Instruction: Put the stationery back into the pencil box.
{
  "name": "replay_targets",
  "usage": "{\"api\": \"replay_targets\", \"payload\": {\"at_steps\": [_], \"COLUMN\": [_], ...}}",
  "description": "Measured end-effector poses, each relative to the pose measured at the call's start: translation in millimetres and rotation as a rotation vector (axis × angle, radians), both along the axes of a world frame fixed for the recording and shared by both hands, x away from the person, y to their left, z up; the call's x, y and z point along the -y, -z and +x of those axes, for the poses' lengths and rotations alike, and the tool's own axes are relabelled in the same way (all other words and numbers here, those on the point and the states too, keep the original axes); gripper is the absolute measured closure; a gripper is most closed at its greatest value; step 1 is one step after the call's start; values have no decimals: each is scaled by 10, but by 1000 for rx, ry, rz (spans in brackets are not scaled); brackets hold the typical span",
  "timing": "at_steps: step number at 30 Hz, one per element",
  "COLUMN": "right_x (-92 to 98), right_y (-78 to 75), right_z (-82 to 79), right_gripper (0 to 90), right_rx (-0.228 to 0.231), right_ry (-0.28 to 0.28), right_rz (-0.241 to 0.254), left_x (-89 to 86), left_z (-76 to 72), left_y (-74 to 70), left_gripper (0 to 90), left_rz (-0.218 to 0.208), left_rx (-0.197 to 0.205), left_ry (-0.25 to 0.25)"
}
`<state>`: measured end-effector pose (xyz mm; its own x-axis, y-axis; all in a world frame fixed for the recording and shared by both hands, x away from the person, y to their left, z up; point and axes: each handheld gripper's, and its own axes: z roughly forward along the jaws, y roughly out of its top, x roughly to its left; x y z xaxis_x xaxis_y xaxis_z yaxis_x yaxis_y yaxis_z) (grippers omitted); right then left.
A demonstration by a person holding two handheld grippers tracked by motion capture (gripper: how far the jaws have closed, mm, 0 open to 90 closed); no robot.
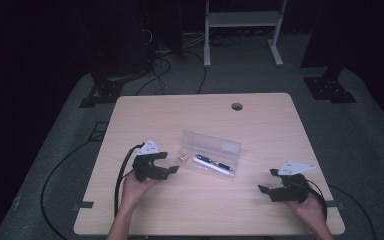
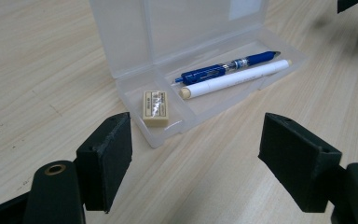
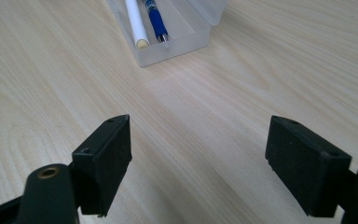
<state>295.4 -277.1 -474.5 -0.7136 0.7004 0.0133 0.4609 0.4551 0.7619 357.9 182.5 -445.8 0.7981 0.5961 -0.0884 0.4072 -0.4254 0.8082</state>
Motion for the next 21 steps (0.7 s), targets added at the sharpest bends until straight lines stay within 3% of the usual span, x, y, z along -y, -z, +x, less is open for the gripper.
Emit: {"api": "replay_targets", "payload": {"at_steps": [21], "right_x": [-33], "right_y": [26], "right_z": [-2], "right_gripper": [214], "right_rx": [-10], "right_ry": [-1], "right_rz": [-8], "left_x": [-177], "left_z": [-188], "left_y": [66], "left_gripper": [199], "left_rz": [-4], "left_rx": [-13], "left_ry": [-15]}}
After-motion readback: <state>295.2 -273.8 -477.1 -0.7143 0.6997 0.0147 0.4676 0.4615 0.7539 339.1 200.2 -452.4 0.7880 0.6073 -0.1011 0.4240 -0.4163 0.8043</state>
